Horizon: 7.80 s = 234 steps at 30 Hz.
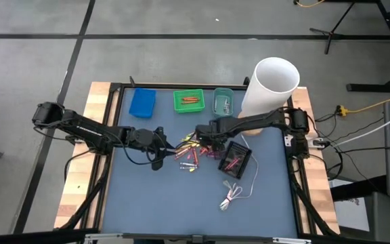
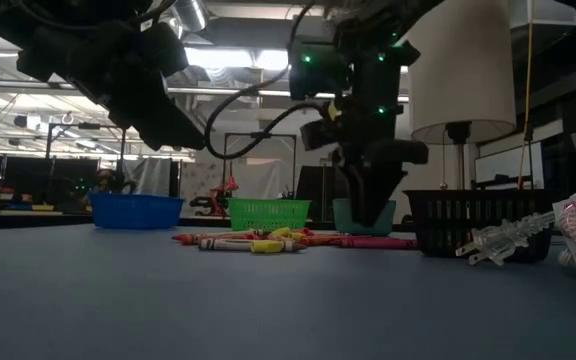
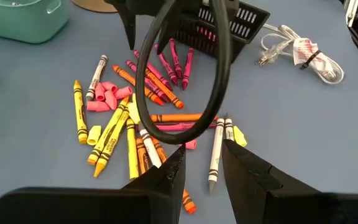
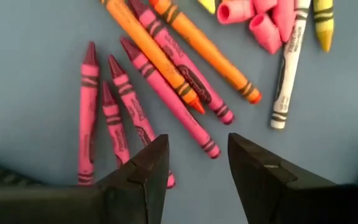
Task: Sort crayons
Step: Put the red crayon into the black bin, then put the yellow crayon into the blue bin
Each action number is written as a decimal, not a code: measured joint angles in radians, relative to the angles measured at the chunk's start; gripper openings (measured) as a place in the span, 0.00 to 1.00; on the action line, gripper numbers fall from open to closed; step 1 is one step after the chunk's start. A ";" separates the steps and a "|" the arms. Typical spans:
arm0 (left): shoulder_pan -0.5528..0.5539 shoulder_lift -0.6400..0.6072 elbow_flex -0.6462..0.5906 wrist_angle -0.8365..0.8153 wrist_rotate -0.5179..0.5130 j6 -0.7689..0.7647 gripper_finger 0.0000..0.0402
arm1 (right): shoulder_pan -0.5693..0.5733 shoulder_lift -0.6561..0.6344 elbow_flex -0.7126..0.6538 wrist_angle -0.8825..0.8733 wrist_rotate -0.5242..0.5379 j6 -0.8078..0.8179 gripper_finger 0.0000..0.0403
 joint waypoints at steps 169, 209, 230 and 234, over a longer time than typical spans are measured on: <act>0.451 0.627 0.308 0.094 0.050 0.167 0.22 | 0.310 -0.153 0.226 -0.487 0.101 0.387 0.42; 0.451 0.473 0.305 -0.031 0.047 0.166 0.02 | 0.309 -0.153 0.225 -0.272 0.180 0.285 0.42; 0.532 -0.033 0.306 -0.693 -0.339 0.172 0.02 | 0.309 -0.152 0.225 -0.246 0.240 0.284 0.42; 0.570 -0.038 0.306 -0.820 -0.423 0.133 0.02 | 0.309 -0.152 0.225 -0.225 0.270 0.283 0.42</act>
